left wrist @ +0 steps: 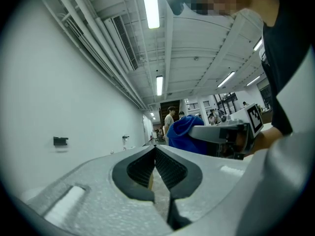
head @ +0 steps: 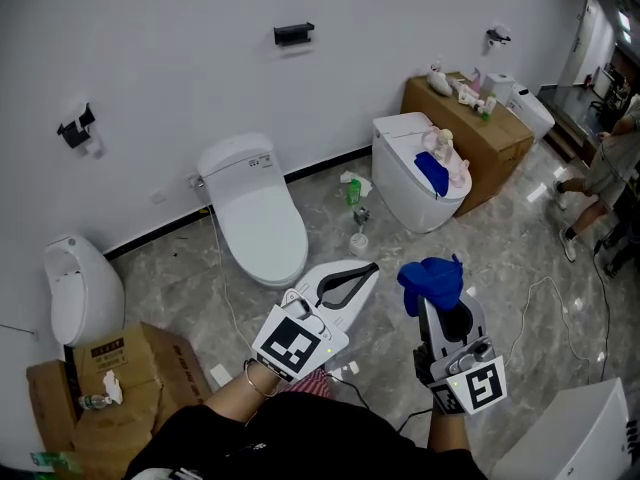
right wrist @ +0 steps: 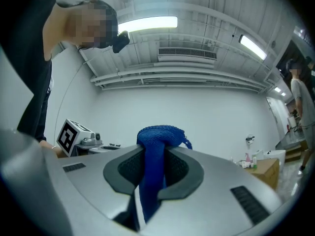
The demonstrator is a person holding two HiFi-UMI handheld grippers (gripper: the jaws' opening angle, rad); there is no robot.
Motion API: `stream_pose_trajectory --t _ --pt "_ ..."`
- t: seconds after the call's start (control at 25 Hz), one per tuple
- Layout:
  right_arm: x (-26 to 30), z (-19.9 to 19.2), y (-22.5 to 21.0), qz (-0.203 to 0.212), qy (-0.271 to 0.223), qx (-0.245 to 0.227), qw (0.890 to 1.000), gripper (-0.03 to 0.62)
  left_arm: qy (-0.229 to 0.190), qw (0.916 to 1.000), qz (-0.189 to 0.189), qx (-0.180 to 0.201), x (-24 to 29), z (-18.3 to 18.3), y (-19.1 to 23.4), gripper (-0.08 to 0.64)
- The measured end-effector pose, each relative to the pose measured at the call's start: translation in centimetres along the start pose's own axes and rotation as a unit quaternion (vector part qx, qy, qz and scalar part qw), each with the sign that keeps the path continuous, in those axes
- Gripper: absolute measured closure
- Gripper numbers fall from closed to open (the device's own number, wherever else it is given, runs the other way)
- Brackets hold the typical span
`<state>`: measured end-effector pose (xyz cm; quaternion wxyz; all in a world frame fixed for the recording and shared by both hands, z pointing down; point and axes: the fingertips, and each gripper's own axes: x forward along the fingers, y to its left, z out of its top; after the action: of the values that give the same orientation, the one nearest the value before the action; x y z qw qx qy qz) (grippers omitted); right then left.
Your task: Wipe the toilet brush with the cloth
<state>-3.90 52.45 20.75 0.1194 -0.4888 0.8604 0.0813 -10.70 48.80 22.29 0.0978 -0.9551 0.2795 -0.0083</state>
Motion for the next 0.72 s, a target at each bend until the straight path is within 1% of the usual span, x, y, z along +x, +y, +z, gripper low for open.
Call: stream_pose_trajectory --t 0.2,0.4,0.72 --pt "3.1 -1.1 -0.4 -0.006 0.005 0.000 1.000 0.522 0.003 0.9999 -0.014 -0.001 0.5 -1.0 2.8 0.555" --pt "5.5 -2.0 -1.1 -0.022 0.013 0.011 1.000 0.522 0.001 0.9998 -0.019 -0.002 0.7 -1.6 5.5 0.555" --pt "9.4 -3.2 -1.6 -0.031 0.025 -0.002 0.999 0.522 -0.007 0.9996 -0.022 -0.014 0.9 -2.7 9.7 0.555"
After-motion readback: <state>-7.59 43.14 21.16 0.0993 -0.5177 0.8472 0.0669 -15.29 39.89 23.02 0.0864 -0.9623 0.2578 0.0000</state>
